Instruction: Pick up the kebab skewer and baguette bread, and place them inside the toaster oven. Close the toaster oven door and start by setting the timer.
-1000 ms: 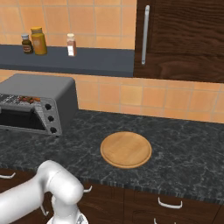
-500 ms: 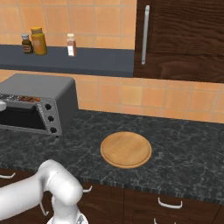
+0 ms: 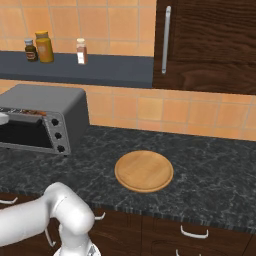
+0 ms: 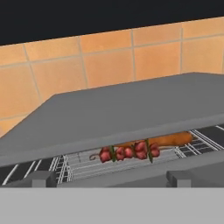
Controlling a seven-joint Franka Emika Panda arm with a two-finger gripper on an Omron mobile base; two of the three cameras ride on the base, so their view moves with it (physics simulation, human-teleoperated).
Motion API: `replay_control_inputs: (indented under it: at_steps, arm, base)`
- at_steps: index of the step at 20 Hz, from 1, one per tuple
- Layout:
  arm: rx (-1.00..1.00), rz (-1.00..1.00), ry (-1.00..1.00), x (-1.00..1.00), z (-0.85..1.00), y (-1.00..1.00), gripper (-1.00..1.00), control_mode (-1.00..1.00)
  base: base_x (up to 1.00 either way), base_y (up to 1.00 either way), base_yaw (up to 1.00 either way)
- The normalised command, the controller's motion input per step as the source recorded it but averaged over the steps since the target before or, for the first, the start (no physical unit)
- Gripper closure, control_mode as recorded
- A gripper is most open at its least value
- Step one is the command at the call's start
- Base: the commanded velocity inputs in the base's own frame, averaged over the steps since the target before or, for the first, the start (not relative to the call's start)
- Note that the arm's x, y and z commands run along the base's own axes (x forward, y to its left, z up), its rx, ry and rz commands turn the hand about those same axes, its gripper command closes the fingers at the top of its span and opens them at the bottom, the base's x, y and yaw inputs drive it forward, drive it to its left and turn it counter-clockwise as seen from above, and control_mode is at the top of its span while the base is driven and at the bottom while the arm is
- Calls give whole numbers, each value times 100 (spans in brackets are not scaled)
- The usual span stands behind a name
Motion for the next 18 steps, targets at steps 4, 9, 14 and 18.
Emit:
replay_control_inputs:
  at_steps: [4, 9, 14, 18]
  arm:
    - [0, 0, 0, 38, -32, -15, -100, -100]
    - [0, 0, 0, 27, -26, -14, -100, -100]
    - [0, 0, 0, 24, -21, -12, -100, -100]
    - [0, 0, 0, 31, 0, -5, -100, -100]
  base:
    - [0, 0, 0]
    - [0, 0, 0]
    - [0, 0, 0]
    - [0, 0, 0]
